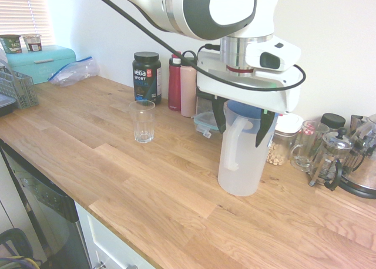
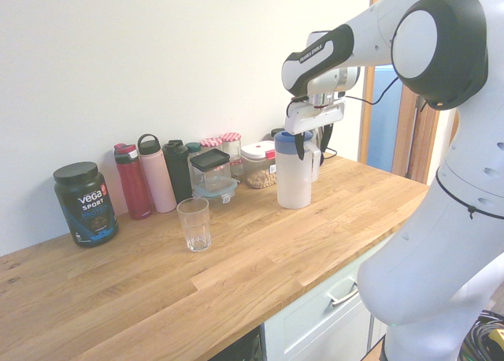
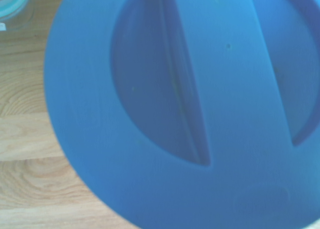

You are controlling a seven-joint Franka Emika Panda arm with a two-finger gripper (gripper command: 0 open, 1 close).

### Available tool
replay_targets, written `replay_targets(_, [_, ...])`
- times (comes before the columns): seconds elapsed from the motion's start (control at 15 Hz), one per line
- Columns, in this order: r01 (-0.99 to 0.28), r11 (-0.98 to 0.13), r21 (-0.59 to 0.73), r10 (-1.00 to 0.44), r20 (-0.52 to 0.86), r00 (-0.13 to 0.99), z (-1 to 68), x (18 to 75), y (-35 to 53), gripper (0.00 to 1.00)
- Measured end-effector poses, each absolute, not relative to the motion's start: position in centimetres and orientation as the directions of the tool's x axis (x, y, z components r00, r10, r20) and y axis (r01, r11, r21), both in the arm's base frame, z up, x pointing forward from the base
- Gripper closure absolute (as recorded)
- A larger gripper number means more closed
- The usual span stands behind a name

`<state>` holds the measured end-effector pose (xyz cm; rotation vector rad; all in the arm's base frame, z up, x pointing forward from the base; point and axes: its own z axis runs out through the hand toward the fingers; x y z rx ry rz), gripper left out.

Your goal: Pour me some water

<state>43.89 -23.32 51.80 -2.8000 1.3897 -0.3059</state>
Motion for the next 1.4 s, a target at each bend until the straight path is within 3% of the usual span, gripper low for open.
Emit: replay_targets(1.4, [-0.779,-0.621,-0.083,-0.780,0.164,0.604,51.31,44.73,-23.27,1.00])
